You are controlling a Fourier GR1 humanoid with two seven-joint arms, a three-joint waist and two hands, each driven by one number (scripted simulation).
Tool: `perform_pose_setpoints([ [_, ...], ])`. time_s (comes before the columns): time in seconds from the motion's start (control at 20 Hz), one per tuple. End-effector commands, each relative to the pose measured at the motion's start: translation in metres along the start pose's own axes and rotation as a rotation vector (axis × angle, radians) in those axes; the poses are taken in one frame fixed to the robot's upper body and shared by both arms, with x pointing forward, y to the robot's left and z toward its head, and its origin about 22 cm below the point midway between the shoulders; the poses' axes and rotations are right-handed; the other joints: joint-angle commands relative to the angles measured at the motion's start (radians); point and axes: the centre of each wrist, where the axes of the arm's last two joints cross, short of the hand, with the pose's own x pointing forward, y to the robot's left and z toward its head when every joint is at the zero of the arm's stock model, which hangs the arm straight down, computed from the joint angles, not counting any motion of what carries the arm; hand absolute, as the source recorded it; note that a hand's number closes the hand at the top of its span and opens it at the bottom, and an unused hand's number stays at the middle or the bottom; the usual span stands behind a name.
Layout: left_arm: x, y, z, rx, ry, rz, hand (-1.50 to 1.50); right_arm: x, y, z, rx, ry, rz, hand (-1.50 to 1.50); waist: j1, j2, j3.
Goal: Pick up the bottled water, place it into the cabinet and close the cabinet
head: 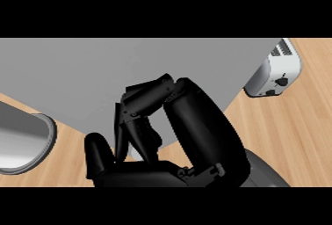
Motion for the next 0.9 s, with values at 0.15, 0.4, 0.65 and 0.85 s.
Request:
perform_pose_setpoints([
  [0.15,0.011,0.016,-0.009,-0.001,0.009,-0.013,1.5,-0.03,-0.033,-0.057,-0.037,0.059,0.017,1.5,-0.008,0.007,0.001],
  [0.4,0.019,0.024,0.0,-0.007,-0.012,-0.02,1.5,-0.062,-0.059,-0.08,-0.056,0.115,0.041,1.5,0.002,0.008,0.001],
  [0.65,0.018,0.014,-0.006,-0.005,0.002,-0.022,1.5,-0.082,-0.072,-0.083,-0.094,0.154,0.046,1.5,-0.003,0.01,0.002],
  [0.85,0.01,0.032,0.006,-0.004,0.009,0.006,1.5,-0.09,-0.089,-0.088,-0.115,0.16,0.062,1.5,0.012,0.013,0.0],
])
